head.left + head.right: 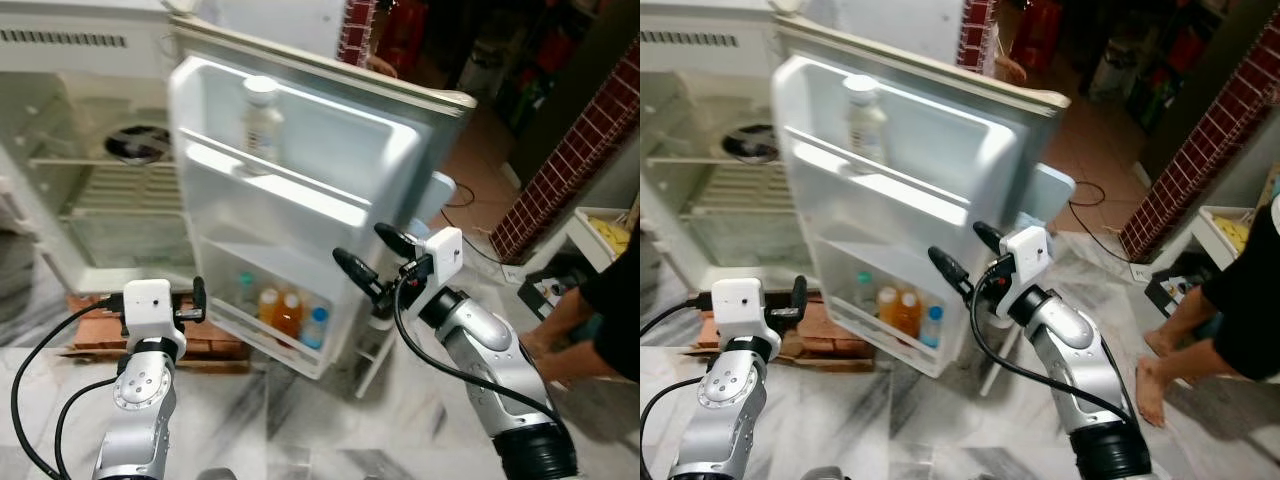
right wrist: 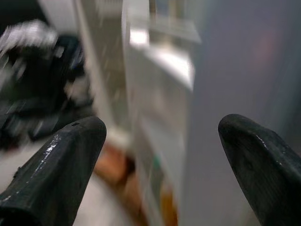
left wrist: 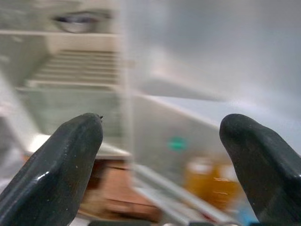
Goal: Restocking fridge
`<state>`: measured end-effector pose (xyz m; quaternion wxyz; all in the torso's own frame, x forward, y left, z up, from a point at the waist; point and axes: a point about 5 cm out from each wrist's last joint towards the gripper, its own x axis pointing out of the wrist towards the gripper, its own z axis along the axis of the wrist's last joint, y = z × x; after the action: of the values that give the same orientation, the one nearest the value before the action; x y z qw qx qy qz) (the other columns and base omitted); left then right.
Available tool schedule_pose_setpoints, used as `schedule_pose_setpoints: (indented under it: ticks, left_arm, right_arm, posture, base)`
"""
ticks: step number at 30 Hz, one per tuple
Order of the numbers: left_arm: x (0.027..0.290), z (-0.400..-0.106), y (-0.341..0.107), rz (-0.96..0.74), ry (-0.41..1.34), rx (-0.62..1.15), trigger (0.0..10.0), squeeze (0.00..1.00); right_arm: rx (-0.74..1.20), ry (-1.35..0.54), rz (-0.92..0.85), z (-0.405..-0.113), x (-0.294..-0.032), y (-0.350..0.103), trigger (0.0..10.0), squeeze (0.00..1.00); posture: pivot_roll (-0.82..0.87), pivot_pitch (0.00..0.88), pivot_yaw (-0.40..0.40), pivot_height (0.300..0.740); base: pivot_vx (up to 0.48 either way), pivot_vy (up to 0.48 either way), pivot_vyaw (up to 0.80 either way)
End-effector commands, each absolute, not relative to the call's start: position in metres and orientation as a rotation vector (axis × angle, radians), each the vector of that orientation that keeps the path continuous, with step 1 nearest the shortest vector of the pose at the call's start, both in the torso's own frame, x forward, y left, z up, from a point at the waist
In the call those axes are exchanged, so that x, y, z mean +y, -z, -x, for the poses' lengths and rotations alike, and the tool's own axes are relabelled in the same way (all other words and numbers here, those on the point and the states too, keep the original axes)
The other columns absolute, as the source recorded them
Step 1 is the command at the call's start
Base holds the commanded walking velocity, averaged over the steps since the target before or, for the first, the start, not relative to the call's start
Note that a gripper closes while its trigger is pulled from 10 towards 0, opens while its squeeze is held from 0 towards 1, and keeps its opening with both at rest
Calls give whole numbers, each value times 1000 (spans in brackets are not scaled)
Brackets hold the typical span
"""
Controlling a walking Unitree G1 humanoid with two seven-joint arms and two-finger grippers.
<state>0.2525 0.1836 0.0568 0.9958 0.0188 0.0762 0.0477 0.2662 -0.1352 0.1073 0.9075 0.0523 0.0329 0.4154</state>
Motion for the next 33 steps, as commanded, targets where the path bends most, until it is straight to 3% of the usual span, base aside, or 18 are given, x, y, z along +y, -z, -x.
schedule_pose_setpoints:
  ticks: [1,5,9,15,20,29,33]
  left_arm:
    - [186,-253,-58,-59,-97,148,10000,0]
    - [186,-253,-58,-63,-100,149,10000,0]
    - [187,-251,-56,-71,-99,159,10000,0]
    - [187,-250,-54,-73,-102,165,10000,0]
    - [188,-251,-57,-52,-109,142,10000,0]
    - [189,-250,-59,-54,-92,126,10000,0]
    - [191,-250,-60,-51,-96,121,10000,0]
  right_arm:
    - [64,-926,-117,-266,-131,-112,10000,0]
    - [107,-927,-38,-268,-138,-103,10000,0]
    - [15,-698,87,-291,-151,-106,10000,0]
    - [-55,-572,73,-299,-154,-117,10000,0]
    - [-100,-357,14,-309,-157,-118,10000,0]
    - [-115,-357,6,-305,-148,-116,10000,0]
    - [-135,-354,15,-306,-145,-118,10000,0]
  posture:
    - [86,0,-67,740]
    - [87,0,-67,740]
    - [89,0,-65,740]
    - [89,0,-64,740]
    - [94,0,-61,740]
    - [93,0,-59,740]
    - [93,0,-58,740]
  base:
    - [0,-442,0]
    - [0,-441,0]
    - [0,-436,0]
    - [0,-403,400]
    - [0,-126,640]
    - [27,0,0]
    - [288,0,716]
